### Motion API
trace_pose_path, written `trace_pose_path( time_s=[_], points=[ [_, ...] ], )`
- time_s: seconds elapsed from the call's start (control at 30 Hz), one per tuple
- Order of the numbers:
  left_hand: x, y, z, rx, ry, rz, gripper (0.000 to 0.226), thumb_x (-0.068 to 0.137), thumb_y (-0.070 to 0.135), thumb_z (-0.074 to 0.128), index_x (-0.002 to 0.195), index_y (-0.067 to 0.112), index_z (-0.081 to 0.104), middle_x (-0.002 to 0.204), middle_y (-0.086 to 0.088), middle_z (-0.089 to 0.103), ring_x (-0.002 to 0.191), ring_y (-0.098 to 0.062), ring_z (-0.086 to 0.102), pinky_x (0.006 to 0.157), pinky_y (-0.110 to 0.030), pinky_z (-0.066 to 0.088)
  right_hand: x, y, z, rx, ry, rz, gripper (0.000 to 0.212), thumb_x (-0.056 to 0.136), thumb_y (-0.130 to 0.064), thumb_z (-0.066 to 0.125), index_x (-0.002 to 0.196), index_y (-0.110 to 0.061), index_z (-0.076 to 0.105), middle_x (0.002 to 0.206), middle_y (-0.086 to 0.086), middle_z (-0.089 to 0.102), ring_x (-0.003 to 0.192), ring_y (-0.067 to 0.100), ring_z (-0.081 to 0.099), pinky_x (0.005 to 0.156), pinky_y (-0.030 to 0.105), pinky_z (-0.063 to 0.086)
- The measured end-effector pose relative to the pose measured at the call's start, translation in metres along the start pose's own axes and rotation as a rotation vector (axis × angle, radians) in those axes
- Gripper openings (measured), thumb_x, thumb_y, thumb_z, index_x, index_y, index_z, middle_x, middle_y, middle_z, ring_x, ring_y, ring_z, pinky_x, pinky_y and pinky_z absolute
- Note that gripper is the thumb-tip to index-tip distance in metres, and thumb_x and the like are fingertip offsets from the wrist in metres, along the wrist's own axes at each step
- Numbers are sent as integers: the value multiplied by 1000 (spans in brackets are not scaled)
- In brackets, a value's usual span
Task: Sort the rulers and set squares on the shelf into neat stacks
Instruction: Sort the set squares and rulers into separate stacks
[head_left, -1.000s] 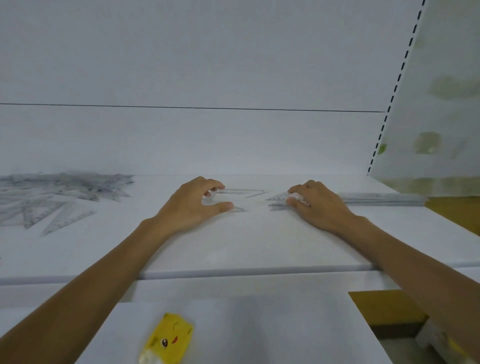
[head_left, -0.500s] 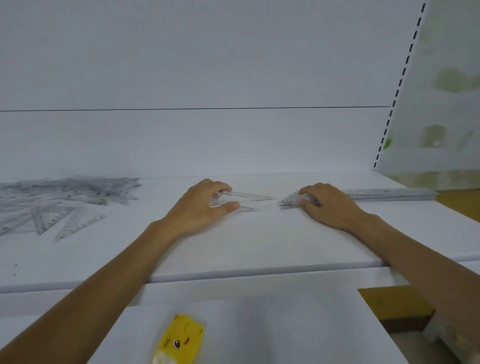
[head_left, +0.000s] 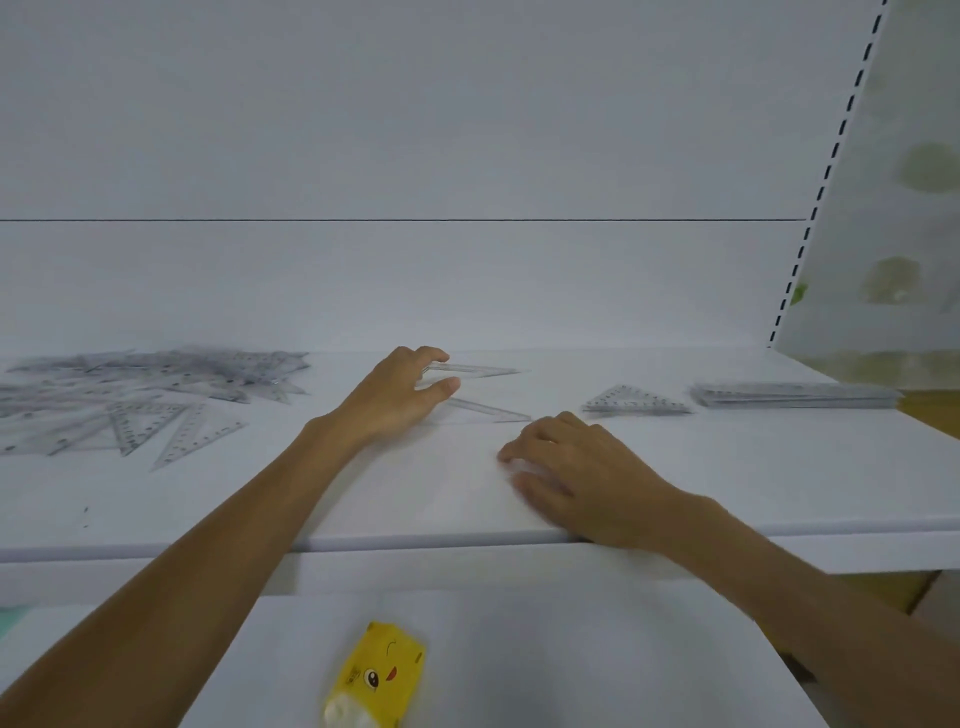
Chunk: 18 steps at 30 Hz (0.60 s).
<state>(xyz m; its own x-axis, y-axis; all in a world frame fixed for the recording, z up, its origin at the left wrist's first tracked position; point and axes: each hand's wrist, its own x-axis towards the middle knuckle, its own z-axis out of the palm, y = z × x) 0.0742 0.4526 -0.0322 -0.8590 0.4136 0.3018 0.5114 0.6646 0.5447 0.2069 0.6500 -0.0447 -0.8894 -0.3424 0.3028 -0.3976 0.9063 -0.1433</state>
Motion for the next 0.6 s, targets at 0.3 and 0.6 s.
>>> trace_pose_path(
  time_s=[0.3,0.6],
  points=[
    [-5,6,23,204,2,50,44,92,41,46,133,25,43,137,-3,41,127,-23,32,106,-37,27,-3,-1,7,43,75,5,29,93,-37,43,119,-29,54,119,-12,53,108,11,43,94,28,35],
    [-4,6,28,268,-74,51,44,91,42,46,132,25,42,137,0,42,126,-20,36,105,-36,30,-4,0,7,37,79,16,30,93,-38,41,120,-30,53,121,-14,53,109,10,42,93,27,35]
  ],
)
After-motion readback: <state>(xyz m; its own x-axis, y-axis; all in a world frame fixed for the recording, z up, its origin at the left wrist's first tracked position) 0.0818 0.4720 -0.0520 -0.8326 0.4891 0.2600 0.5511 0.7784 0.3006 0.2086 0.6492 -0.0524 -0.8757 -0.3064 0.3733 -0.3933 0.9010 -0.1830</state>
